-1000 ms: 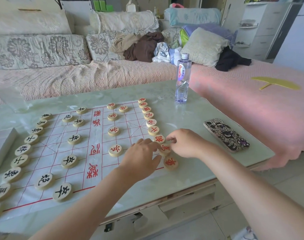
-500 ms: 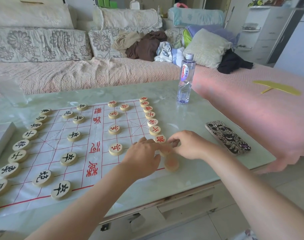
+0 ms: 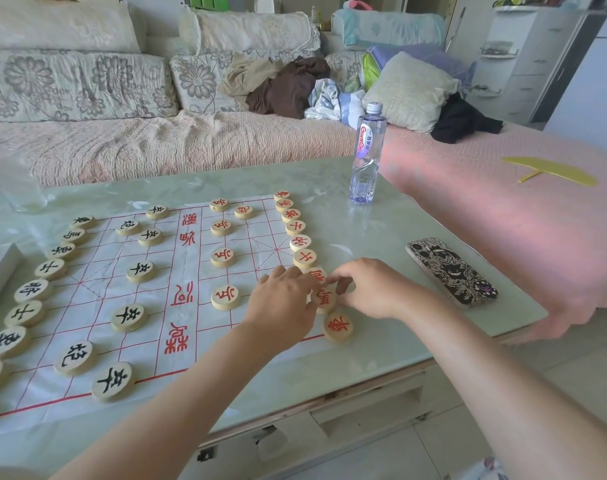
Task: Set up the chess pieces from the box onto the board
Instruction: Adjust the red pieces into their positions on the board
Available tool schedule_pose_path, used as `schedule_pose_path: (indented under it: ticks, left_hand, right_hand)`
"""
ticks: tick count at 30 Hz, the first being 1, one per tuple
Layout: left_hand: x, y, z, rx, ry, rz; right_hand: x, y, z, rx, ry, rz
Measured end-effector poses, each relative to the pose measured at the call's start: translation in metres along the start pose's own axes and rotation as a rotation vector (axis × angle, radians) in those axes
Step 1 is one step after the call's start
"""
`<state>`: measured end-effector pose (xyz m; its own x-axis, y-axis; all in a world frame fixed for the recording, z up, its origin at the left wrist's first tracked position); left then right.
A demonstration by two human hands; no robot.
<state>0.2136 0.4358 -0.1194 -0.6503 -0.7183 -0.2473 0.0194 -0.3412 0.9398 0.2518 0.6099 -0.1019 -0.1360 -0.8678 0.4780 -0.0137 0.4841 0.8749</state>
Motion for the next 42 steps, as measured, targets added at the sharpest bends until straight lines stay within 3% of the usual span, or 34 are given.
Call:
schedule_pose_path:
  ticks: [10,42]
  left_hand:
    - [0.004,-0.003,0.004,0.019,0.037,-0.140]
    - [0.011,0.002,0.004,0.022,0.030,-0.239]
  right_hand:
    - [-0.002,0.003,0.001,-0.021,-0.036,-0.088]
    - [-0.005,0.005,-0.005,-0.004,-0.068,0.057]
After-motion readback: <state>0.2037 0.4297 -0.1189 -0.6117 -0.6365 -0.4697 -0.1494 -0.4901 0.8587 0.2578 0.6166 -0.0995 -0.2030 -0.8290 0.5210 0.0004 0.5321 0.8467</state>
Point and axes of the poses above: each hand's wrist, its own z-axis towards the middle knuckle, its own y-axis out of the back of the hand, x = y × z, the point moved 1 cm from there along z, towards the middle knuckle, and after that the axes turned 3 degrees about -x, right-handed, at the moved point
